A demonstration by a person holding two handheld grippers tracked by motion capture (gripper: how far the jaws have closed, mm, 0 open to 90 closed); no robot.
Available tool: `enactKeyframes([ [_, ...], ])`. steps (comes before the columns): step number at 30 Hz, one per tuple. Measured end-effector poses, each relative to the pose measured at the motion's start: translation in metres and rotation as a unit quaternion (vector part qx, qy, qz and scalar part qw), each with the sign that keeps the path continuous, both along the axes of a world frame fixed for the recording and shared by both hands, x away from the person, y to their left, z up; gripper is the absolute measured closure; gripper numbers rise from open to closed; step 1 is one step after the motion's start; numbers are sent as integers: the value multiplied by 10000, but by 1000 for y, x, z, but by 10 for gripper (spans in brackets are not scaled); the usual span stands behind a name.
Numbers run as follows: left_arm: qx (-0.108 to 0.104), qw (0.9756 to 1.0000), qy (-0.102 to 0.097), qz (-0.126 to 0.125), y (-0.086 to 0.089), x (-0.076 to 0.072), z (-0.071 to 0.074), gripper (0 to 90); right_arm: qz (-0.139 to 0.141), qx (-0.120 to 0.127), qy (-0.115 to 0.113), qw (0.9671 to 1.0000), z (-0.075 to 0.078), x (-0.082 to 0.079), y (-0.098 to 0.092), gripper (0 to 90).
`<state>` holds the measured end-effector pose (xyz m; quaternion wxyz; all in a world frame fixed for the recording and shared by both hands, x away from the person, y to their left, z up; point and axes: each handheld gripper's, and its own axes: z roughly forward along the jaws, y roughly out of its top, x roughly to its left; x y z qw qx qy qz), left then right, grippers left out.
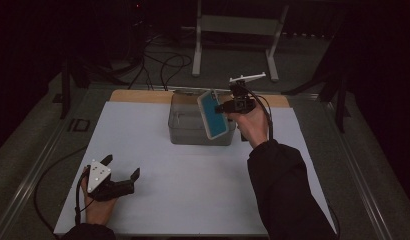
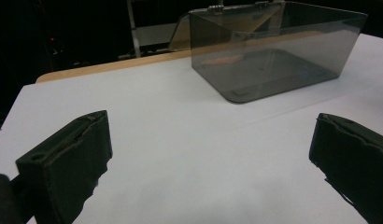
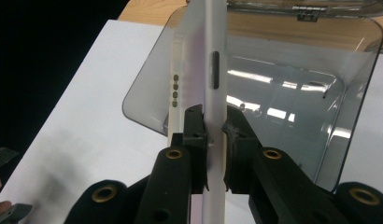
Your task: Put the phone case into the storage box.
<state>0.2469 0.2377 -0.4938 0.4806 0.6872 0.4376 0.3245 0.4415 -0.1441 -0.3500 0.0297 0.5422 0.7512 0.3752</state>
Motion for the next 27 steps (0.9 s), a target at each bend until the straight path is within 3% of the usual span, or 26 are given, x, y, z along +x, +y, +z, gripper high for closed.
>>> enactKeyframes([
  [27, -2, 10000, -10, -12, -1, 0, 0, 3, -535, -119, 60, 9985, -3, 22, 0, 821],
])
